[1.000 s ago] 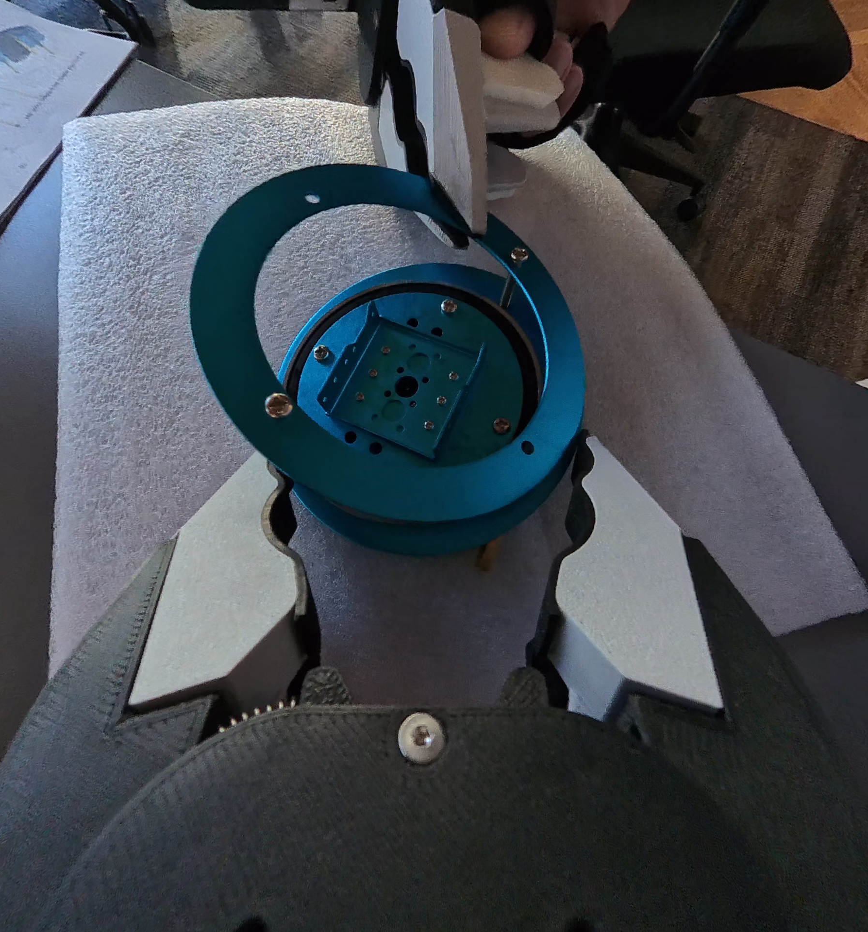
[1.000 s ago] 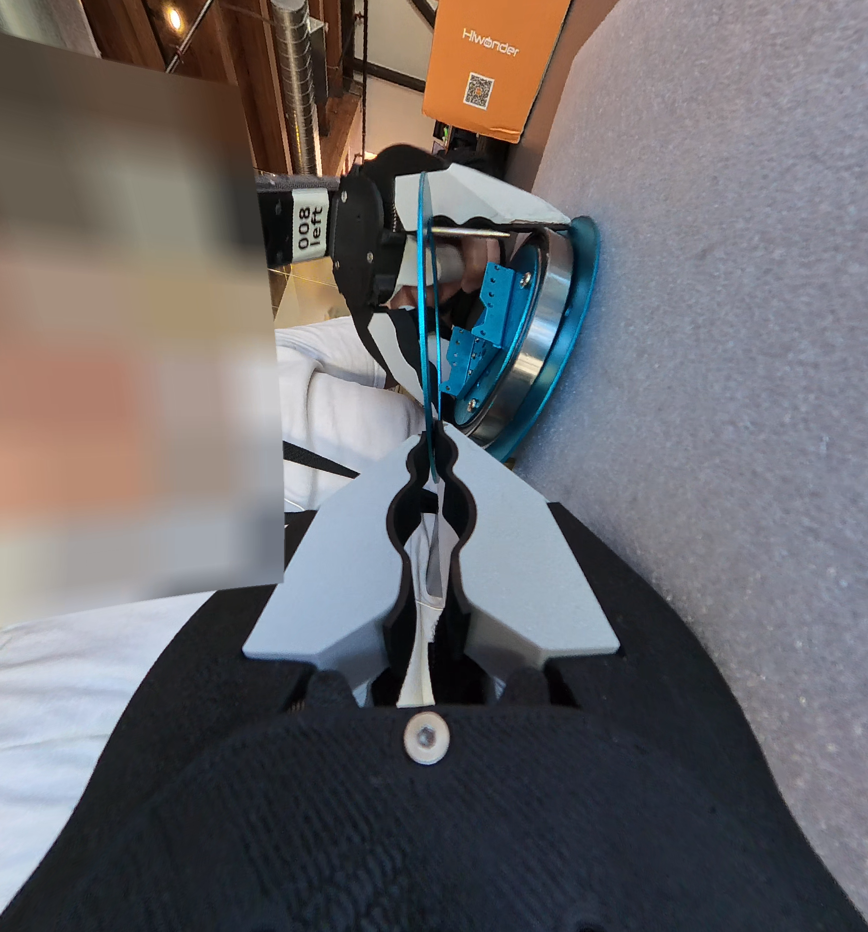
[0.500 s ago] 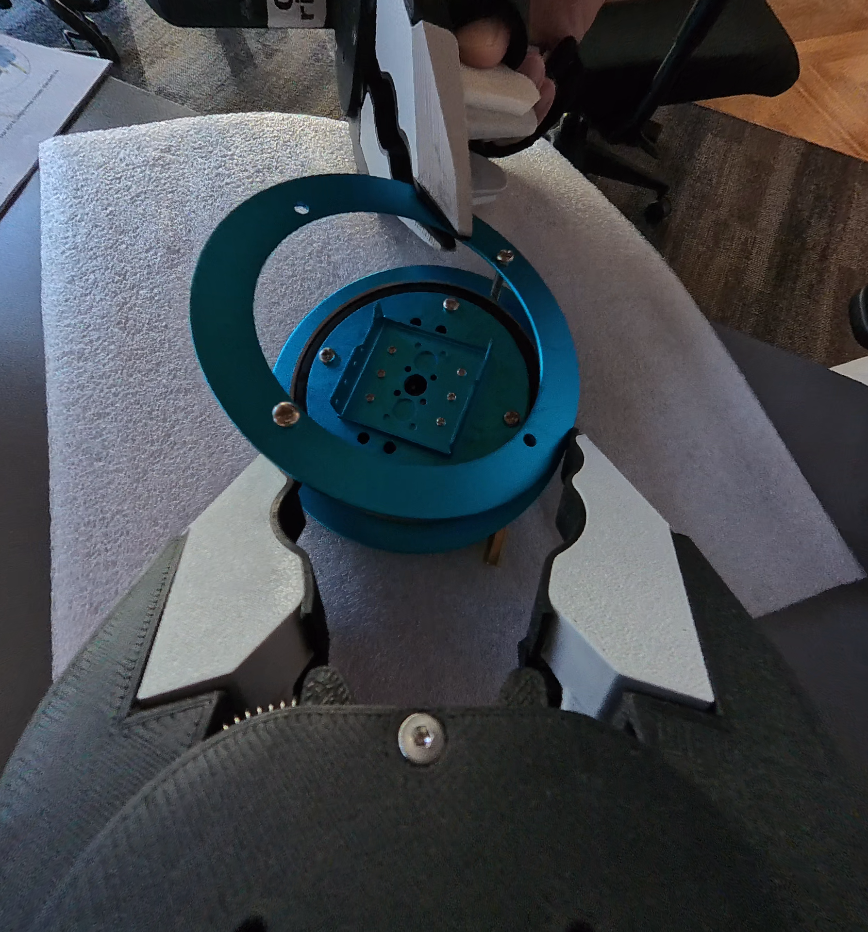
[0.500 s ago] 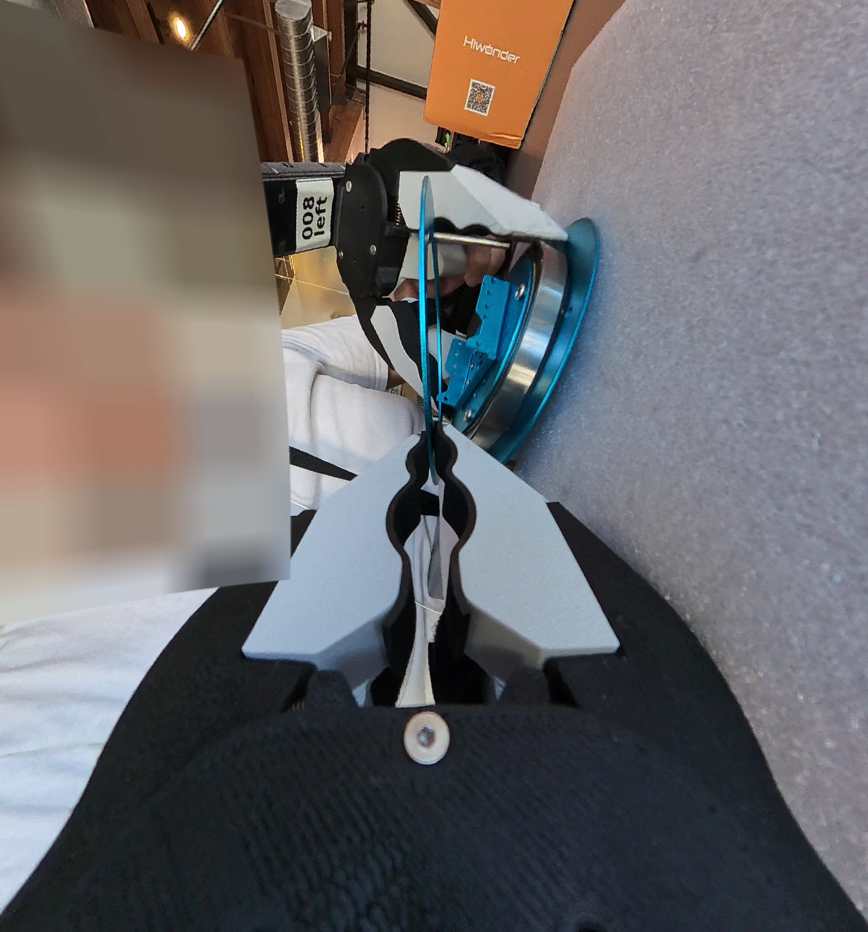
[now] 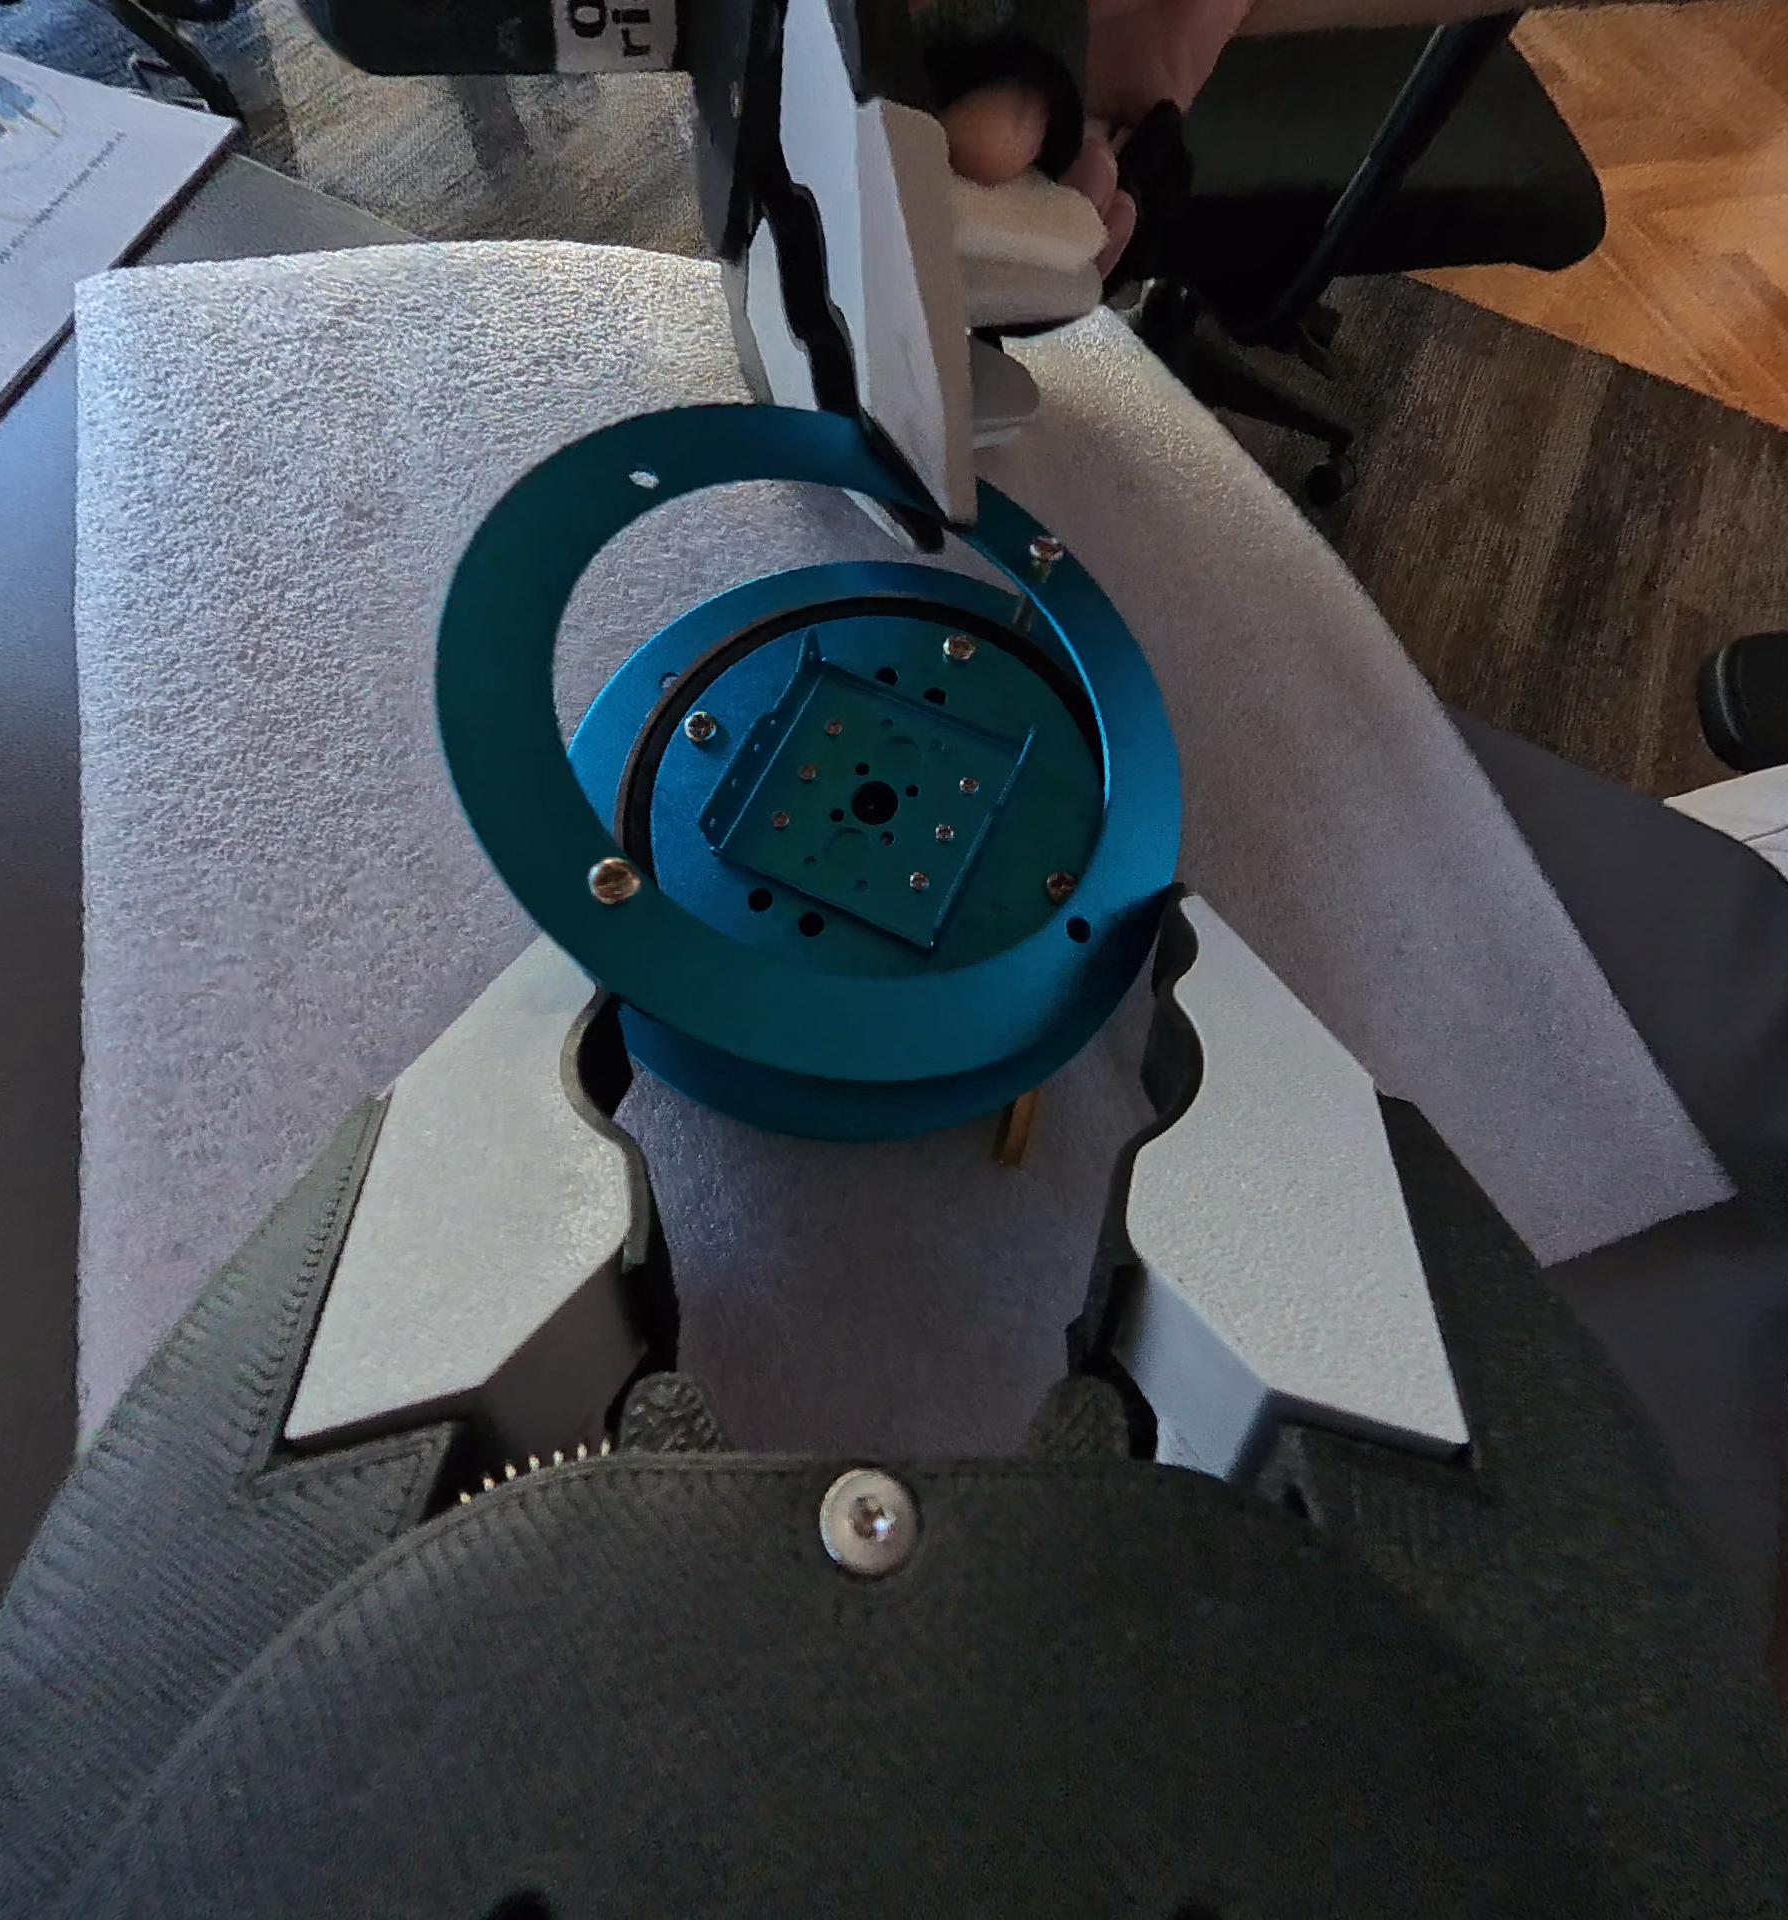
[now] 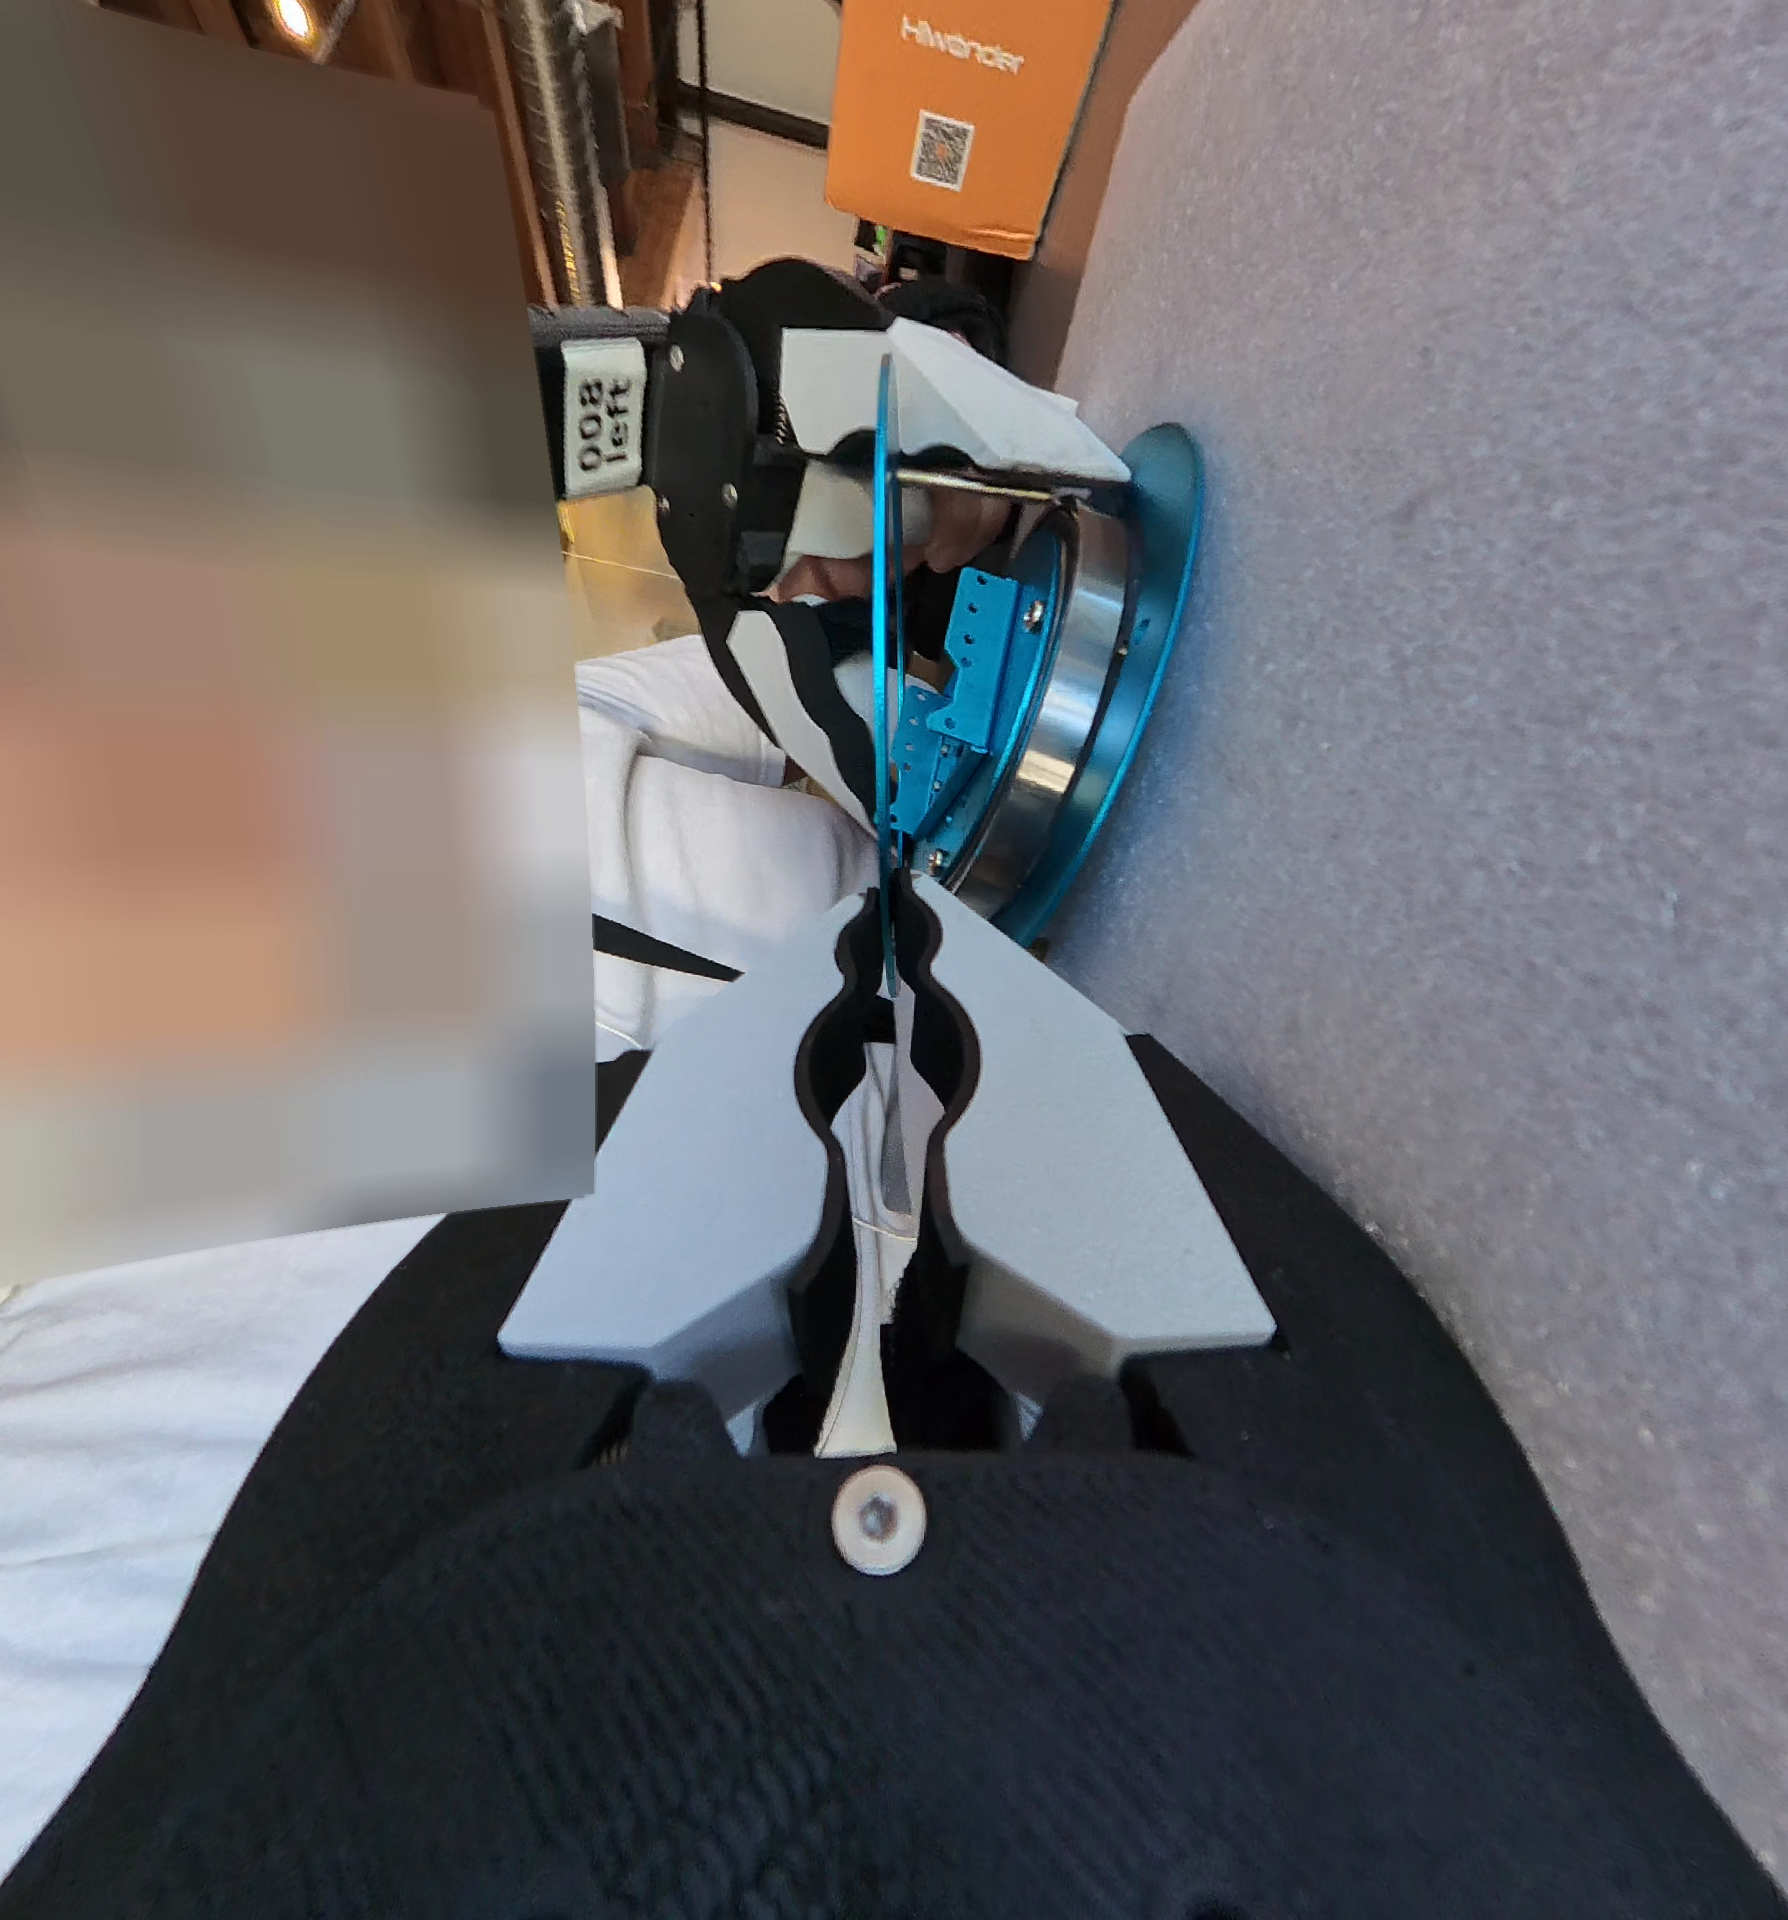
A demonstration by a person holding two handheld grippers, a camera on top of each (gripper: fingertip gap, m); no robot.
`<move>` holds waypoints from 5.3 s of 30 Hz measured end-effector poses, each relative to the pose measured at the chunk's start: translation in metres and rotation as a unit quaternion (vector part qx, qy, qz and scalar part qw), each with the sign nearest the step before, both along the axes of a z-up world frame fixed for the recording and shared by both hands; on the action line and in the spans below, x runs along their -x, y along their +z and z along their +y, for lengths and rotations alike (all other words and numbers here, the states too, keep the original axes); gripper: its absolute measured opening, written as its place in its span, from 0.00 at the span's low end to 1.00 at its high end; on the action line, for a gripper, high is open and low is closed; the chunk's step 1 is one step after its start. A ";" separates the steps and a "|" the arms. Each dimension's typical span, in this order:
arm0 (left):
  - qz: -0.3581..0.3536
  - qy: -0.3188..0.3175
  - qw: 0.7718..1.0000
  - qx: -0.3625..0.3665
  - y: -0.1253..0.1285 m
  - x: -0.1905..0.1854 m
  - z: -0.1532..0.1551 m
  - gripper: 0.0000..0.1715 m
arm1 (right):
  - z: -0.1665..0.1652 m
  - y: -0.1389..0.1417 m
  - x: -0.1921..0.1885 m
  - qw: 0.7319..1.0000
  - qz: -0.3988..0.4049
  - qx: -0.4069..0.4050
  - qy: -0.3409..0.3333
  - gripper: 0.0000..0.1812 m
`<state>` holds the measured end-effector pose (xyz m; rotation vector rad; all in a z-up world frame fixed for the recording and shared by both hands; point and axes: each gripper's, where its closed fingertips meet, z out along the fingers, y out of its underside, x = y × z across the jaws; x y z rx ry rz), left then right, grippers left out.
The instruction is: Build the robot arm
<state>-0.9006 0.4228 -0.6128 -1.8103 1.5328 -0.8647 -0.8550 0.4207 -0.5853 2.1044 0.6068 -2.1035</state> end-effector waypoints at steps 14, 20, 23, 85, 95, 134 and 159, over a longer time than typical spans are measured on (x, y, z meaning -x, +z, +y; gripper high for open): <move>-0.039 0.111 0.985 0.126 0.011 0.035 0.000 0.48 | 0.000 0.003 -0.002 1.000 0.007 0.021 0.007 0.00; -0.062 0.123 0.973 0.187 0.017 0.043 -0.010 0.38 | -0.001 0.003 -0.003 0.999 -0.012 0.046 0.023 0.00; -0.085 0.128 0.973 0.172 0.020 0.041 -0.010 0.38 | -0.002 0.002 -0.003 0.998 -0.018 0.052 0.030 0.00; -0.084 0.130 0.977 0.147 0.016 0.024 -0.016 0.31 | 0.056 0.010 0.062 0.895 -0.123 -0.427 -0.041 0.06; -0.079 0.119 0.980 0.138 0.015 0.022 -0.019 0.33 | 0.054 -0.004 0.066 0.908 -0.126 -0.400 -0.021 0.04; 0.009 0.170 0.985 -0.007 -0.002 0.012 -0.021 0.60 | 0.035 0.002 0.069 0.899 -0.192 -0.366 0.147 0.02; 0.047 0.235 0.969 -0.050 -0.008 -0.002 -0.021 0.56 | 0.026 0.017 0.062 0.886 -0.199 -0.387 0.162 0.02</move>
